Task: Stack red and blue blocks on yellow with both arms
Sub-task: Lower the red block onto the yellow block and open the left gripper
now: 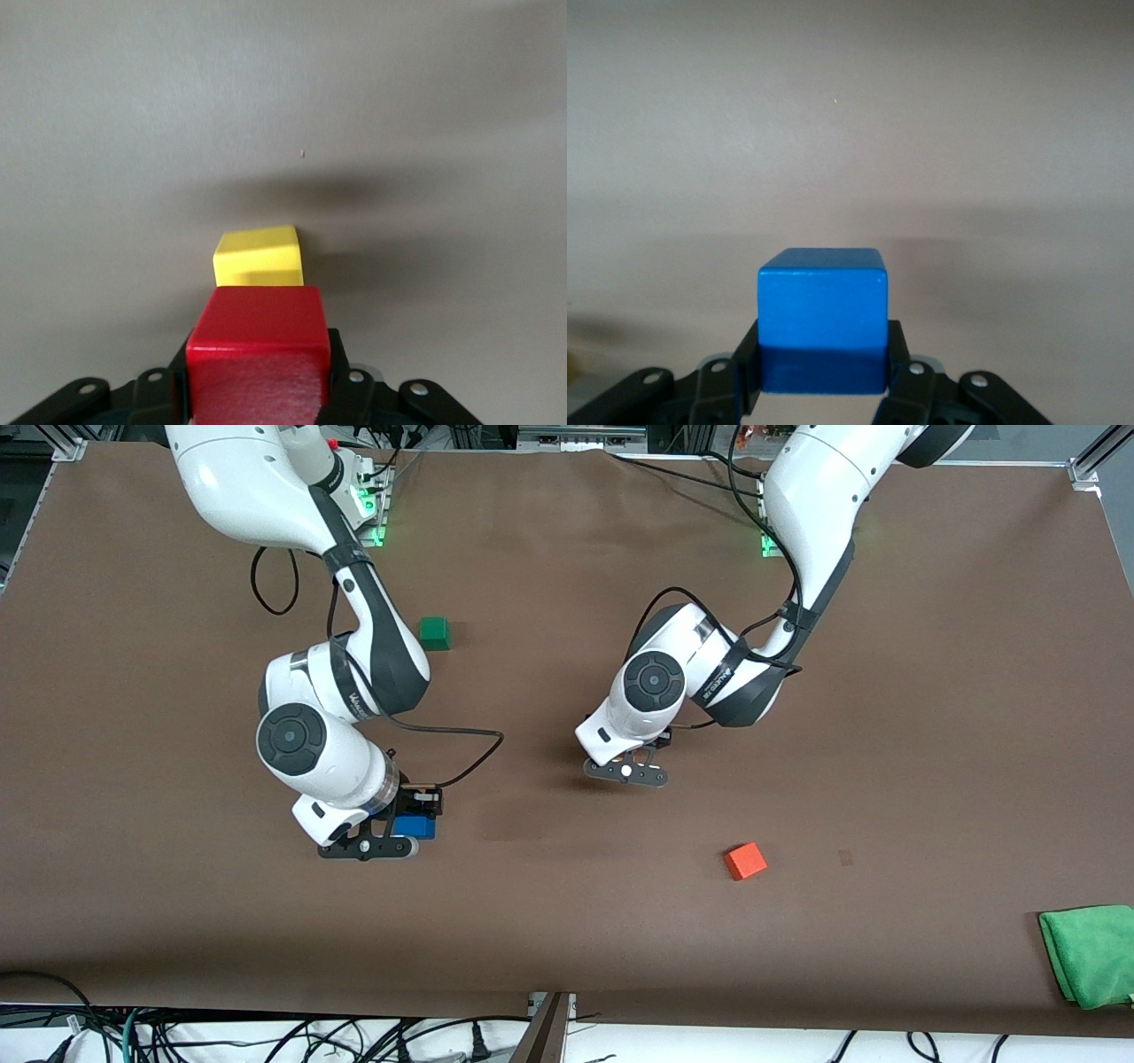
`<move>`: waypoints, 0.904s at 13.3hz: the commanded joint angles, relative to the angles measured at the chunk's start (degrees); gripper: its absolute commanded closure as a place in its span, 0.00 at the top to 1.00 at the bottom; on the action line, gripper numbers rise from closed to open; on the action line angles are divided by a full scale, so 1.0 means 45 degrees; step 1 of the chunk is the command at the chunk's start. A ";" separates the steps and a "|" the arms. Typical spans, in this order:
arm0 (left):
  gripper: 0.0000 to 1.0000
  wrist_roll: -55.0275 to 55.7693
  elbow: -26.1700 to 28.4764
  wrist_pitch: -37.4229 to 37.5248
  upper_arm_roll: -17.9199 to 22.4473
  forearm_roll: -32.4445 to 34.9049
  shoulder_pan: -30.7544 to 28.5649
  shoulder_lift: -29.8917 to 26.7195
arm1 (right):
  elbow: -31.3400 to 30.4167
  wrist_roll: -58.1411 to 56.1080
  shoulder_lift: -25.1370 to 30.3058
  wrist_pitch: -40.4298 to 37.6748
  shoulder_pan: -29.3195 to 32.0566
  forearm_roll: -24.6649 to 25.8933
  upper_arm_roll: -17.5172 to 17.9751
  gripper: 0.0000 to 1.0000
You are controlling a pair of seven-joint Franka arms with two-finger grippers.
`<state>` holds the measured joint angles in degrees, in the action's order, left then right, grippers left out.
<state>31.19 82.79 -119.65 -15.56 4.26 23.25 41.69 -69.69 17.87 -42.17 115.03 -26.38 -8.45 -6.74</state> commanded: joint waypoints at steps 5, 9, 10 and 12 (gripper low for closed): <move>0.13 0.0921 0.0000 -0.0579 0.0118 0.0791 0.0302 0.0424 | 0.0565 0.0442 -0.0121 -0.0173 -0.0113 -0.0055 0.0072 0.44; 0.13 0.0979 0.0235 -0.0540 0.0157 0.0810 0.0263 0.0404 | 0.0565 0.0812 -0.0141 -0.0153 -0.0211 -0.0035 0.0072 0.44; 0.13 0.0979 0.0274 -0.0521 0.0157 0.0810 0.0263 0.0385 | 0.0565 0.0832 -0.0141 -0.0153 -0.0289 -0.0035 0.0072 0.44; 0.14 0.0979 0.0313 -0.0482 0.0157 0.0810 0.0243 0.0385 | 0.0565 0.1046 -0.0180 -0.0114 -0.0290 -0.0035 0.0072 0.44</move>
<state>34.47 83.28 -121.76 -15.25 6.14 23.98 44.04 -68.76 20.82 -42.36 115.01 -27.61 -8.46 -6.60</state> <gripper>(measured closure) 0.441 0.449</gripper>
